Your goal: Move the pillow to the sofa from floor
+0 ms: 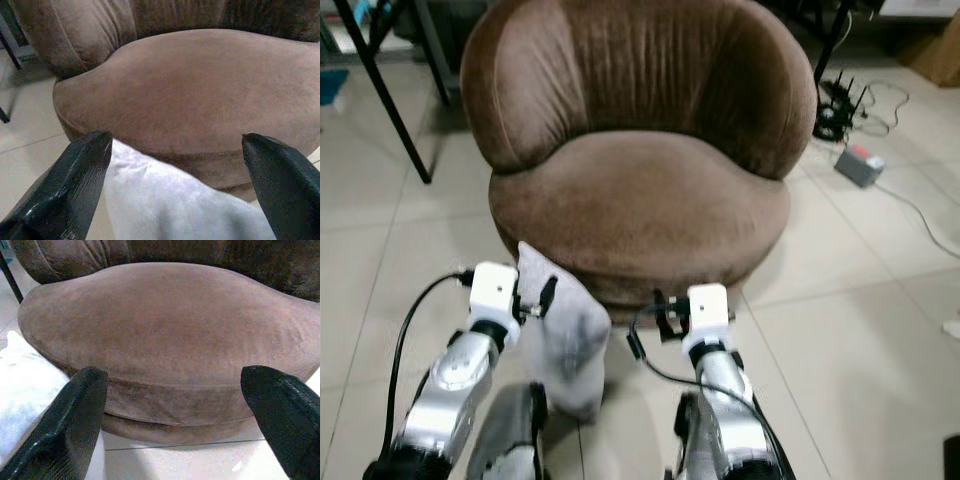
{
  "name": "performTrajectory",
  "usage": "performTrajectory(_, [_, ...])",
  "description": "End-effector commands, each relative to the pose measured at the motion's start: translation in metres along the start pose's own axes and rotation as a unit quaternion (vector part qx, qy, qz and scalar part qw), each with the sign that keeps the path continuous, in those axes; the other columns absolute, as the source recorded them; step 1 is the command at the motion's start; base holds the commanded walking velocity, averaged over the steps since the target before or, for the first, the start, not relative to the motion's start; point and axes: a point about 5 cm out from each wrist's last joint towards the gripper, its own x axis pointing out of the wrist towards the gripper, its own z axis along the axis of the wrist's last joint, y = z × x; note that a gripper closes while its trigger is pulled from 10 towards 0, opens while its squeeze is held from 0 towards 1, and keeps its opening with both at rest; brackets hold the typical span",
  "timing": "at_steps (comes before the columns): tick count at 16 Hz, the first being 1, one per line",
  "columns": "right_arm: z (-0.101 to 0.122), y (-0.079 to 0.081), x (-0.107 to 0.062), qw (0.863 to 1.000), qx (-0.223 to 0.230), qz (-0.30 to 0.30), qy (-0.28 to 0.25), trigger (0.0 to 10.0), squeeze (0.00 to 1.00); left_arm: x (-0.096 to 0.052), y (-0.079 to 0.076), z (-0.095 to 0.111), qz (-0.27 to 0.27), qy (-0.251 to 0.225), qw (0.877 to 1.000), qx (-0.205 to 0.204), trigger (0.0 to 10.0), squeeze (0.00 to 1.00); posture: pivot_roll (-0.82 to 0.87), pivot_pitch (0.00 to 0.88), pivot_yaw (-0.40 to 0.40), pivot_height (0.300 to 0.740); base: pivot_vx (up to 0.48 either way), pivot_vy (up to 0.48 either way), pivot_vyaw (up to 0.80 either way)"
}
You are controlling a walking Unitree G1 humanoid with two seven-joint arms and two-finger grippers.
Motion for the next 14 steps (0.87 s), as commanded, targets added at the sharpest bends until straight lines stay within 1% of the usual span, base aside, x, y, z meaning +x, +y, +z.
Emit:
performTrajectory(1, [0.000,-0.002,0.000,1.000,-0.003,-0.002,-0.001,10.0,0.00,-0.001,-0.003,-0.001,0.000,0.001,1.000,0.009,10.0,0.00,0.08,0.026,-0.037,0.652,0.000,0.000,0.00])
performTrajectory(9, [-0.007,-0.002,-0.003,1.000,-0.005,0.003,0.013,10.0,0.00,-0.004,-0.003,-0.004,0.006,0.006,1.000,0.010,10.0,0.00,0.09,0.036,-0.047,0.737,0.000,0.000,0.00])
performTrajectory(10, [-0.008,-0.002,-0.003,1.000,-0.006,0.004,0.015,10.0,0.00,-0.005,-0.003,-0.005,0.006,0.006,1.000,0.010,10.0,0.00,0.09,0.036,-0.047,0.740,0.000,0.000,0.00])
performTrajectory(11, [-0.010,-0.002,-0.005,0.999,-0.026,0.004,0.018,10.0,0.00,-0.005,-0.003,-0.005,0.006,0.007,1.000,0.009,10.0,0.00,0.09,0.039,-0.047,0.740,0.000,0.000,0.00])
performTrajectory(14, [-0.008,0.000,-0.004,1.000,-0.020,0.015,0.008,10.0,0.00,-0.006,-0.003,-0.007,0.006,0.011,1.000,0.009,10.0,0.00,0.09,0.035,-0.047,0.740,0.000,0.000,0.00])
